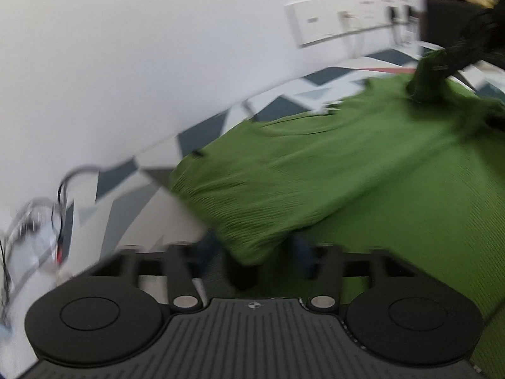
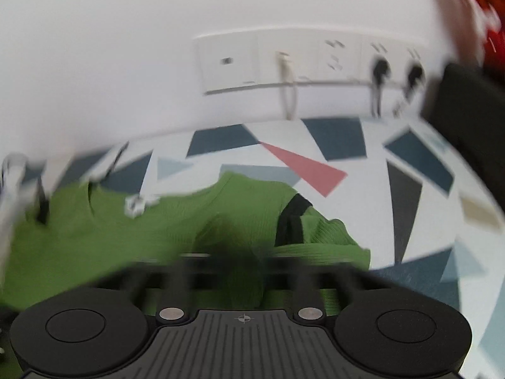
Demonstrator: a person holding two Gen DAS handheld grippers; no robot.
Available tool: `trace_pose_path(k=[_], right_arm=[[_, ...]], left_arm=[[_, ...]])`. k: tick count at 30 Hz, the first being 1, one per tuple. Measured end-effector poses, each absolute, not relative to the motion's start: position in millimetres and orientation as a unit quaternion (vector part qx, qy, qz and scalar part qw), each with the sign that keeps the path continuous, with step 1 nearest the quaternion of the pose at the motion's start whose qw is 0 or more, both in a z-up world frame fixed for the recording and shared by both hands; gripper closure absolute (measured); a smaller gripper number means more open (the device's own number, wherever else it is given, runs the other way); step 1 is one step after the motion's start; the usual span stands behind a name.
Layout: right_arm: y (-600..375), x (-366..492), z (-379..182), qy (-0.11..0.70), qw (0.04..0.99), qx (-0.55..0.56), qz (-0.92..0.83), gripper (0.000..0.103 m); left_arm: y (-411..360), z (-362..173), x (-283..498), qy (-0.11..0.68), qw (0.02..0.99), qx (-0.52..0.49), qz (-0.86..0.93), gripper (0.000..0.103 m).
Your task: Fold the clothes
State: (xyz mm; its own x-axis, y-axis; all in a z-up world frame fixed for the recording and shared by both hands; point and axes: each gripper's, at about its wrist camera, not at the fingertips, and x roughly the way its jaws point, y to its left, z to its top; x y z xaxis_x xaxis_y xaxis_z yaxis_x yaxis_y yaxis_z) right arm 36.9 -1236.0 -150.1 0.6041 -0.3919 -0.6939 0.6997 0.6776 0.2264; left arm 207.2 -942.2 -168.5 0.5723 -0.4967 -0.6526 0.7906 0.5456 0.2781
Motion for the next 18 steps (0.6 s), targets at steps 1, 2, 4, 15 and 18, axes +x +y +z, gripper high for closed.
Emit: trace_pose_path(k=[1, 2, 4, 15, 18], right_arm=[[-1241.7, 27.0, -145.1, 0.288, 0.856, 0.278, -0.328, 0.097], [-1246.8, 15.9, -141.2, 0.268, 0.848, 0.303, -0.342, 0.097], [-1255.1, -4.5, -139.0, 0.255, 0.826, 0.345, -0.365, 0.097], [-1247.8, -48.1, -152.5, 0.302, 0.775, 0.366, -0.418, 0.071], [-1244.5, -46.2, -147.8, 0.304, 0.78, 0.352, -0.419, 0.057]], left_arm=[[-940.2, -168.2, 213.8, 0.268, 0.844, 0.27, -0.378, 0.077], [-937.5, -168.1, 218.9, 0.273, 0.847, 0.262, -0.374, 0.077], [-929.8, -168.3, 223.9, 0.27, 0.851, 0.256, -0.37, 0.079], [-910.1, -173.5, 229.8, 0.296, 0.838, 0.256, -0.379, 0.066], [-905.8, -170.1, 230.7, 0.31, 0.838, 0.241, -0.38, 0.046]])
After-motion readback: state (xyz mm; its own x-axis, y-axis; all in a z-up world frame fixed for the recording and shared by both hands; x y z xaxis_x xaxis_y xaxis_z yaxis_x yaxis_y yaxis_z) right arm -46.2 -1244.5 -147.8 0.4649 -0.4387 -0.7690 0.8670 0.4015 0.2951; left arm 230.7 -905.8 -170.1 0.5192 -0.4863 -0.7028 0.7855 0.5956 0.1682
